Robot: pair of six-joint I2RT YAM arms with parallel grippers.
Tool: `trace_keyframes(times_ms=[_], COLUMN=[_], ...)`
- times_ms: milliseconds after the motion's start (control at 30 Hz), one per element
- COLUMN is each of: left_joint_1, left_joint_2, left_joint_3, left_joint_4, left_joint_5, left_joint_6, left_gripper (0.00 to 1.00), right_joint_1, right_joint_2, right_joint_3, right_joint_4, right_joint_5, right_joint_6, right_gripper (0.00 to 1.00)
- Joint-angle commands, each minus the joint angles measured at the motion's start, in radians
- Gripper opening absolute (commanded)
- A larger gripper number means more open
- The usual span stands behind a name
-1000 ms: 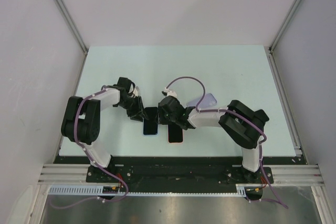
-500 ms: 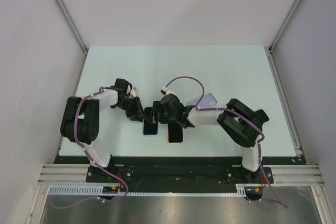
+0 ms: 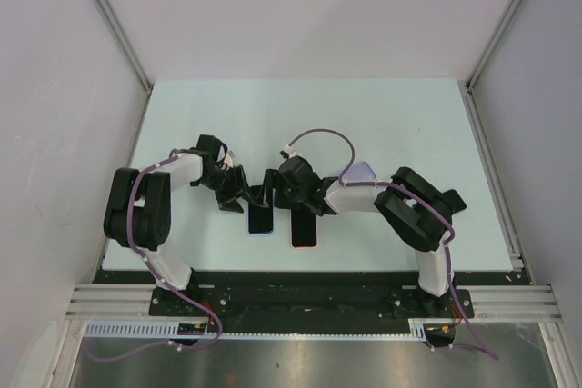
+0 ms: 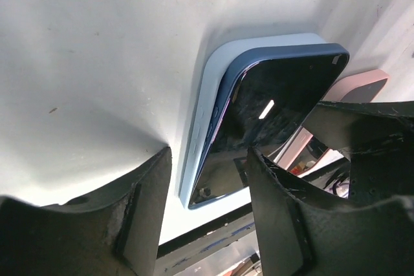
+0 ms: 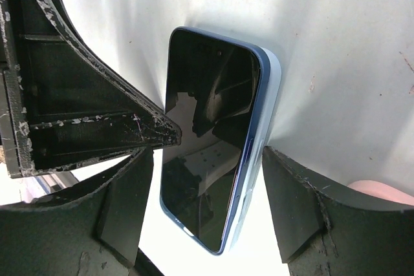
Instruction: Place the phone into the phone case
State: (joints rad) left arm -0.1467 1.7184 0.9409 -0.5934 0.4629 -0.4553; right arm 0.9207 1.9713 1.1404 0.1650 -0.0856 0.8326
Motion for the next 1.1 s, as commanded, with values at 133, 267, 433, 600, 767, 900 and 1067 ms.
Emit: trace_keyframes(times_ms=[133,267,433,600,767,900,1067], left_joint_1=[0.015,0.012,0.012,0.018,0.027,0.033,0.042], left_joint_2=[0.043,0.057,0.055,0.076,0.078,0.072,0.046], left_joint_3=[-0.01,-0.022,-0.014,-0.024,-0.014,-0.019,-0.028], left_joint_4=[-0.011,-0.014,-0.035,-0.025,-0.012,-0.017,-0.011], left_joint_5=[-0.03,-0.049,-0.056,0.029,0.067,0.089,0.105], left_joint_6=[0.043,0.04,0.053,0.053,0.075,0.067,0.064], left_gripper=[0.52,0.44,0.34,0.31,0.3,0.29,0.27], right_joint_1=[0.006,0.027,0.03,0.037,-0.022,-0.042,-0.04], right_joint_2=[0.037,0.041,0.089,0.087,0.139,0.144,0.115], right_joint_3=[0.015,0.015,0.059,0.09,0.097,0.096,0.094], right_joint_4=[-0.044,-0.032,-0.07,-0.069,0.111,0.238,0.301], right_joint_5=[0.035,0.076,0.086,0.098,-0.238,-0.388,-0.457], right_joint_6=[-0.021,-0.035,-0.021,-0.018,0.039,0.069,0.071], right_gripper=[0.73,0.73,0.73,0.75,0.74,0.71,0.71])
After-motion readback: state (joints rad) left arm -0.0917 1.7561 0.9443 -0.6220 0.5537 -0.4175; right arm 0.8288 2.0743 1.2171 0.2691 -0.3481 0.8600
